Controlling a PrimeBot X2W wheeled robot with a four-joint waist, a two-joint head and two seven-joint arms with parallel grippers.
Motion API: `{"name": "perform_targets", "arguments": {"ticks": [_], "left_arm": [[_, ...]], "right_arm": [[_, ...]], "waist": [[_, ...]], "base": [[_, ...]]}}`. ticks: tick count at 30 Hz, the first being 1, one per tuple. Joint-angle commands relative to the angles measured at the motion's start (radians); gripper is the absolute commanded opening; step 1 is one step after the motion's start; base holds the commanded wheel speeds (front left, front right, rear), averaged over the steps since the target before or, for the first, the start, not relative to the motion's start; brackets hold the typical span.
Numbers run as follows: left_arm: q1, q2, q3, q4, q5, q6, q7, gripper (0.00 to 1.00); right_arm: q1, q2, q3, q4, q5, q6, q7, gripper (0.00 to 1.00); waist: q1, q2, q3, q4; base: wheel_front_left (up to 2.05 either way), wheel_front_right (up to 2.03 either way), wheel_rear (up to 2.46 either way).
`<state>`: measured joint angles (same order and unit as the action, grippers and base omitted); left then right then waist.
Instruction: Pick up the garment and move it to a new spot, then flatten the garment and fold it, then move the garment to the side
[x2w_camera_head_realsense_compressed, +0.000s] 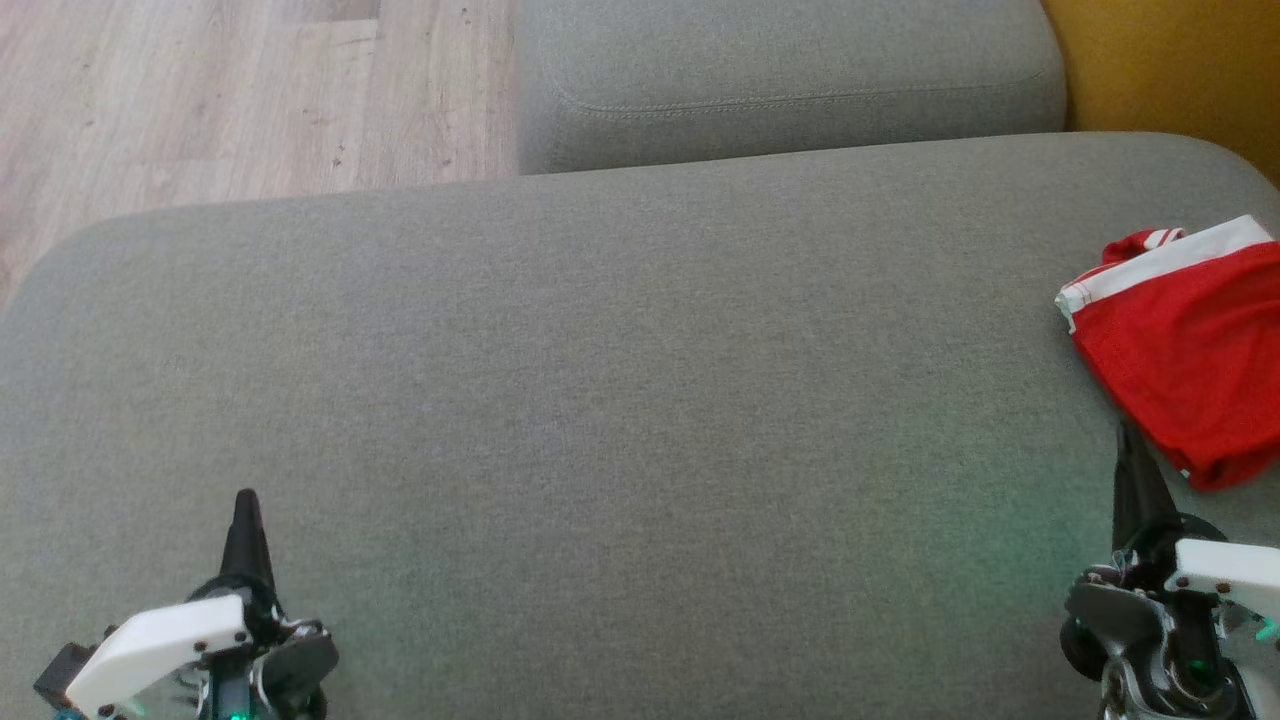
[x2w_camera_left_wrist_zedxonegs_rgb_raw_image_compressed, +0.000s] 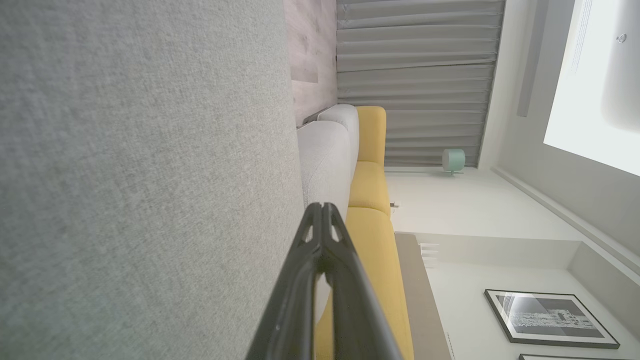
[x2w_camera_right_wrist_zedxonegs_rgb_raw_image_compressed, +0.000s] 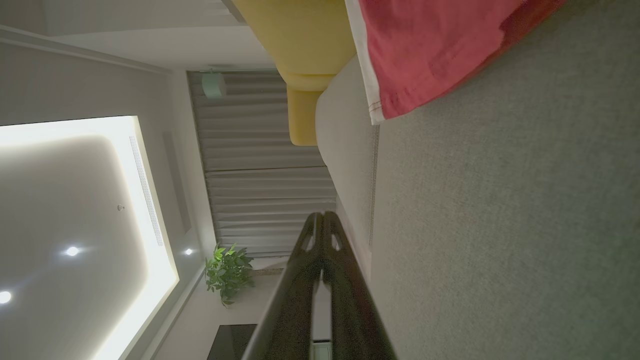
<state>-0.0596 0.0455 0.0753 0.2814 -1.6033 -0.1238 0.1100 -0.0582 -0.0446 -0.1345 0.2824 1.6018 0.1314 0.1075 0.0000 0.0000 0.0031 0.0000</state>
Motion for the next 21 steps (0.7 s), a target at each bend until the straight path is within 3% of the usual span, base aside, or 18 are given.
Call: {"name": "perform_targets", "arguments": {"ticks": [1, 21], "left_arm": [[-0.049, 0.005, 0.040, -0.036, -0.004, -0.007, 0.004, 0.00], [-0.049, 0.005, 0.040, -0.036, -0.004, -0.007, 0.004, 0.00]], "right_arm": [[-0.050, -0.006, 0.021, -0.038, 0.007, -0.001, 0.006, 0.00], [-0.050, -0.006, 0.021, -0.038, 0.007, -0.001, 0.006, 0.00]], "waist": [[0.0000, 0.0000, 0.000, 0.000], [0.0000, 0.0000, 0.000, 0.000]], "base": [[0.00, 0.00, 0.00], [0.00, 0.00, 0.00]]}}
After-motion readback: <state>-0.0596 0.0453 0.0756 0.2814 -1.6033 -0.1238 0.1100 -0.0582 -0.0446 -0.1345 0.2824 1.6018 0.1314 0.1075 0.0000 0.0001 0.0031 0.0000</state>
